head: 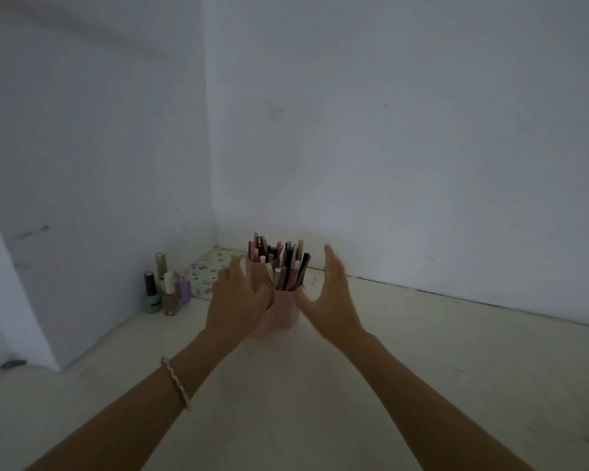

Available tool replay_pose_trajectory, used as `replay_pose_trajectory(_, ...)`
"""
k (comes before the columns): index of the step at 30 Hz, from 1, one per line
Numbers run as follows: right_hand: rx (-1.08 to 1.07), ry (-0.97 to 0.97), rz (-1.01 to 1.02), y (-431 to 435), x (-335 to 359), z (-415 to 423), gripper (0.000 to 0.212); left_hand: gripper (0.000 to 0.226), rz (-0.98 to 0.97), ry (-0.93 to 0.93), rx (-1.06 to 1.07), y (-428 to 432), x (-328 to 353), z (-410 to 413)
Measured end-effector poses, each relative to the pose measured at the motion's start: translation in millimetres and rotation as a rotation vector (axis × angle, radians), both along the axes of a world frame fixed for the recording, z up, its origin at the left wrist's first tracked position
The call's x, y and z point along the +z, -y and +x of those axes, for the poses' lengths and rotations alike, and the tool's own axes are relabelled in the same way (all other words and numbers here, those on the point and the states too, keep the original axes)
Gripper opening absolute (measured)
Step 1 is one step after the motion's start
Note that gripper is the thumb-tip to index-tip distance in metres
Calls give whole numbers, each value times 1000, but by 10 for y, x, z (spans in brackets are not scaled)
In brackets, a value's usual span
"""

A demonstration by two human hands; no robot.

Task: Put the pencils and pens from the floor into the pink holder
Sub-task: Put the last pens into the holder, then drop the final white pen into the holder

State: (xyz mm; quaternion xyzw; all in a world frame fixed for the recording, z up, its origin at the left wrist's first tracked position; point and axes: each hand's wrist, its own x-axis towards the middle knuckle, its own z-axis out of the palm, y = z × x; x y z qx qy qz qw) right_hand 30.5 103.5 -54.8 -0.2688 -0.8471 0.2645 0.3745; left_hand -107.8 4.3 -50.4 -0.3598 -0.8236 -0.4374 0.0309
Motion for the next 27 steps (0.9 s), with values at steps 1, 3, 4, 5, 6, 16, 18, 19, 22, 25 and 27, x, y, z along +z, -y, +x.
replay_pose_trajectory(1,46,65,-116,27,-109,-29,105,79,-54,39,-36,8,-75,32)
replay_pose_trajectory(3,42,191,-249,19,-308,-129,97,83,-87,42,-58,-24,-203,53)
replay_pose_trajectory(4,4,210,-286,-22,-369,-176,83,76,-80,26,-46,-64,-240,36)
replay_pose_trajectory(5,-41,189,-303,-82,-410,-226,65,68,-55,18,-36,-124,-266,1)
replay_pose_trajectory(6,-78,160,-301,-139,-431,-274,49,60,-27,30,-39,-188,-277,-40)
replay_pose_trajectory(16,-343,282,-85,-777,-543,-841,32,42,105,-9,-104,-1007,-452,-582)
replay_pose_trajectory(18,-355,298,-61,-869,-541,-899,29,42,130,-2,-99,-1111,-452,-653)
replay_pose_trajectory(19,-364,280,-53,-927,-558,-937,28,42,155,-5,-91,-1186,-484,-704)
replay_pose_trajectory(22,-383,274,-57,-966,-559,-959,29,37,168,-5,-64,-1257,-485,-717)
replay_pose_trajectory(25,-384,293,-48,-981,-598,-959,30,35,163,-4,-70,-1281,-533,-734)
replay_pose_trajectory(27,-361,303,-59,-957,-603,-959,31,38,122,-18,-111,-1286,-536,-732)
